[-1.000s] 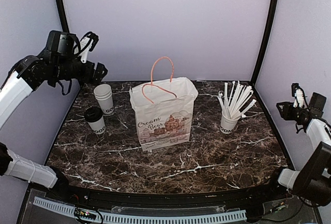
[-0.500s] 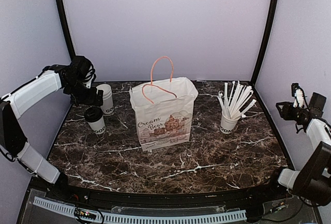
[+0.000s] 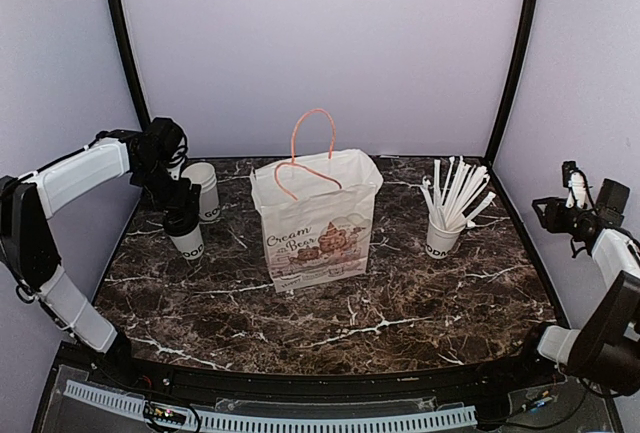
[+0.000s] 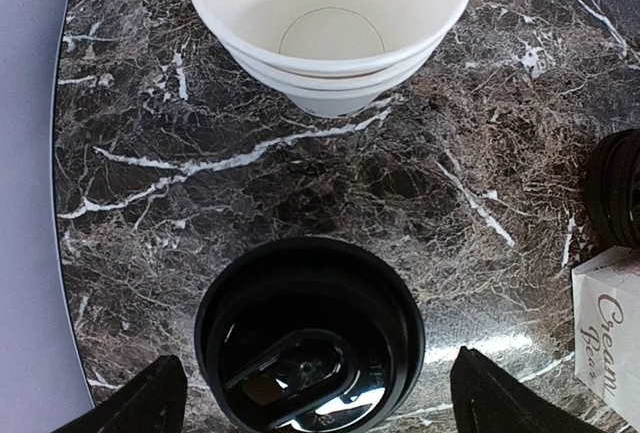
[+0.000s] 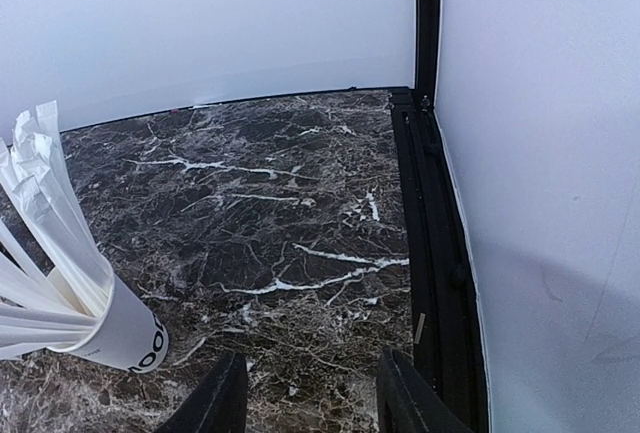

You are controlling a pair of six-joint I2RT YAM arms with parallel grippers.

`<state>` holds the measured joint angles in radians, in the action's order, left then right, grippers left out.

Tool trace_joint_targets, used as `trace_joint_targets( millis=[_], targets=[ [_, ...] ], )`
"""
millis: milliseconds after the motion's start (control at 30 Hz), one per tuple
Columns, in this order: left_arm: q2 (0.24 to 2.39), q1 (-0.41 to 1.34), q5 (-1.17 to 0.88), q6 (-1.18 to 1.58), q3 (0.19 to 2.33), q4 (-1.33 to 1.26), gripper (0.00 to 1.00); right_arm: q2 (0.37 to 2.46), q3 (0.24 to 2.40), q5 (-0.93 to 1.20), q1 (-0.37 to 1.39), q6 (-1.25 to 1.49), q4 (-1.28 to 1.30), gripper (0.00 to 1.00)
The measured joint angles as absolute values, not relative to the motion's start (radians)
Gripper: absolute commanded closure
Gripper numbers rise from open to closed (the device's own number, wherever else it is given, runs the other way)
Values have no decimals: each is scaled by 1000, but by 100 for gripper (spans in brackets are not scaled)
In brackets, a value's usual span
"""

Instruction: Pack the takeout coffee

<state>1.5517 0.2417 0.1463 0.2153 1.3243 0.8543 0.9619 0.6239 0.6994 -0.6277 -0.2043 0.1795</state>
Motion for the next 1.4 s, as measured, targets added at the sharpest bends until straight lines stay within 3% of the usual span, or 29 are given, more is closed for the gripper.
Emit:
trace_joint_targets(
  millis=[333, 1033, 1400],
  targets=[
    [1600, 233, 139, 218, 1324, 857, 12, 962, 624, 699, -625, -205, 179, 54],
    [1607, 233, 124, 213, 1324, 870, 32, 966, 623, 691, -609, -208, 179, 54],
    [1412, 341, 86, 196, 1331, 954, 34, 966, 623, 683, -607, -208, 179, 54]
  ],
)
